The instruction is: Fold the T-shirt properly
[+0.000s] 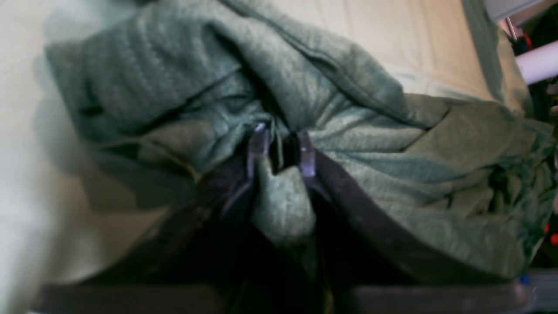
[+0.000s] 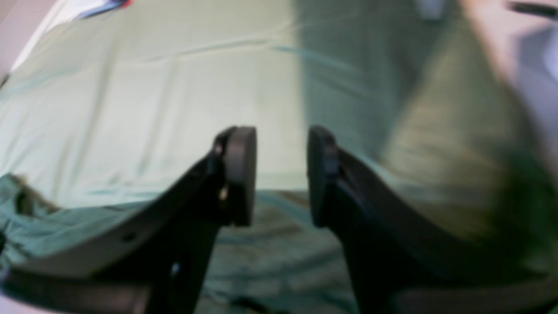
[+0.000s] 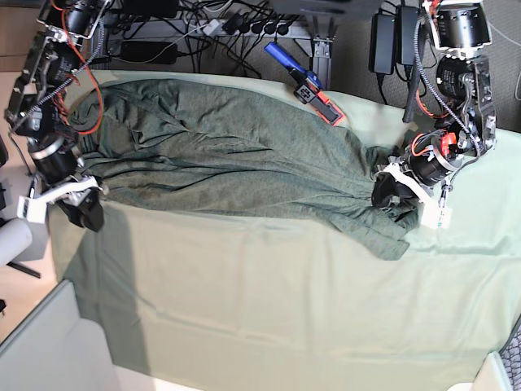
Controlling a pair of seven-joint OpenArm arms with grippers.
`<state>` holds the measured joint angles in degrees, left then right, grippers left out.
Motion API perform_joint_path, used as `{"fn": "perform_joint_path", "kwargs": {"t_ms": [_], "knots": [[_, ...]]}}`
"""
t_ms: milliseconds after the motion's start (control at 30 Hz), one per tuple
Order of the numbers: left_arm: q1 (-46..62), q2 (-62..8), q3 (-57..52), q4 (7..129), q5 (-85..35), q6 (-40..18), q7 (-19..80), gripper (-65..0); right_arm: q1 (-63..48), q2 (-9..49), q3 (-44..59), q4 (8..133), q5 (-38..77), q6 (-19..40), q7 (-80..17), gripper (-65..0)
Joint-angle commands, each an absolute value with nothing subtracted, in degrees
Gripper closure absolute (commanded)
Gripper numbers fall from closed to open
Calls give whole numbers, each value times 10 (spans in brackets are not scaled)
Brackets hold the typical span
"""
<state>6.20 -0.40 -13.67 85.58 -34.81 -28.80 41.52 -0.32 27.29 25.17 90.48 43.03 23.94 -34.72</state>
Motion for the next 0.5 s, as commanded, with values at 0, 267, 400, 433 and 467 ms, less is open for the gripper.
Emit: {"fn": "perform_joint_path", "kwargs": {"t_ms": [0, 267, 400, 433, 467], "knots": [[63, -13, -138, 864, -356, -296, 406, -154, 10, 284, 234, 915, 430, 249, -335, -210], [84, -29, -138, 864, -392, -326, 418, -244, 93, 268, 42, 915, 359, 248, -313, -349], [95, -29, -138, 864, -403, -342, 420, -246, 134, 225, -37, 915, 325, 248, -301, -384], [96, -29, -138, 864, -403, -342, 420, -246, 144, 210, -58, 914, 308, 248, -299, -384], [96, -29, -138, 864, -402, -342, 421, -246, 154, 194, -80, 911, 291, 248, -296, -384]]}}
